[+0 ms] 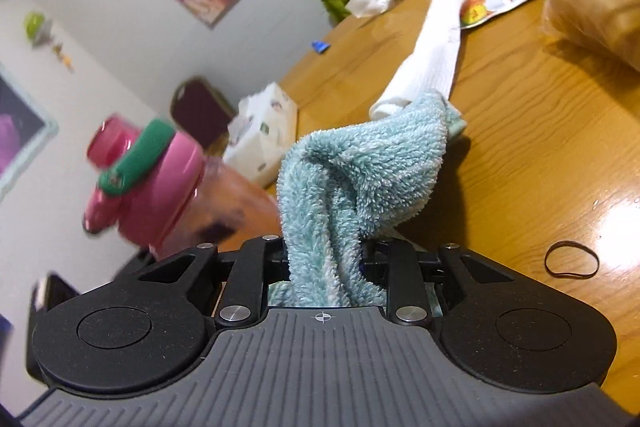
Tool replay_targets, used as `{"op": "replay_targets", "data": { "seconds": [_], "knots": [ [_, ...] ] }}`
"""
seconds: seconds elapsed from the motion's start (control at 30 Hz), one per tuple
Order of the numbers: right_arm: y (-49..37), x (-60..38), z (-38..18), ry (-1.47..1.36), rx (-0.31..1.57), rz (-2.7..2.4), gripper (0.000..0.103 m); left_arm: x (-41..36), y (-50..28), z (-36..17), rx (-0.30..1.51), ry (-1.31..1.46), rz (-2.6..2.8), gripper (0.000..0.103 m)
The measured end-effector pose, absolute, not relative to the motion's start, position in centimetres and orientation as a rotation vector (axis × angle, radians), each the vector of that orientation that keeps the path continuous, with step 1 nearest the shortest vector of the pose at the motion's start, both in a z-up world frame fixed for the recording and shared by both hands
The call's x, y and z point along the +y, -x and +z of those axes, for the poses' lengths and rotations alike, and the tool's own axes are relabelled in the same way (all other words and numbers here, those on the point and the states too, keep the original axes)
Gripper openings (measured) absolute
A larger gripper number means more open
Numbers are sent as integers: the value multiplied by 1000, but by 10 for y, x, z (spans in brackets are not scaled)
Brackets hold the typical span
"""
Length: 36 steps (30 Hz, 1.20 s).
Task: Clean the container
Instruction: 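Lift the bottle with the left gripper while the right gripper wipes it with the towel, then regrasp the blue towel with the right gripper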
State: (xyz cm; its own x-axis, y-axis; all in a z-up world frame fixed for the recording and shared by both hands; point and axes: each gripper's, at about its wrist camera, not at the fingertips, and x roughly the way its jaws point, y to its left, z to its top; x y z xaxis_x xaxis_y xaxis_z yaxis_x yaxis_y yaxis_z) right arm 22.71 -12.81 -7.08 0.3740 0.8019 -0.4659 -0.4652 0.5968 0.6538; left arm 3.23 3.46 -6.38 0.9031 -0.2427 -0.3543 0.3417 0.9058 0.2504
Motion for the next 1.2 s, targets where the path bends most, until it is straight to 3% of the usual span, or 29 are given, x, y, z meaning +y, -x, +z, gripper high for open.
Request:
{"op": "replay_targets", "data": {
  "seconds": [0.1, 0.27, 0.37, 0.5, 0.57, 0.6, 0.7, 0.93, 1.2],
  "knots": [
    [-222, -128, -66, -439, 798, 840, 27, 34, -32, -64, 320, -308, -309, 76],
    [-220, -163, -66, -845, 631, 1037, 27, 40, -42, -59, 318, -298, -308, 76],
    [-233, -162, -86, -991, 710, 1052, 27, 40, -43, -58, 316, -297, -307, 76],
    [-245, -143, -112, -850, 948, 844, 27, 36, -39, -59, 314, -298, -307, 76],
    [-245, -137, -111, -786, 956, 817, 27, 34, -36, -58, 313, -297, -306, 76],
    [-243, -136, -104, -737, 927, 822, 30, 35, -36, -57, 313, -295, -306, 76],
    [-227, -133, -80, -508, 776, 730, 56, 34, -32, -56, 313, -295, -305, 76],
    [-207, -140, -48, -240, 563, 560, 69, 33, -28, -56, 314, -300, -302, 77],
    [-173, -114, -38, 82, 302, 601, 72, 29, -18, -55, 313, -301, -304, 77]
  ]
}}
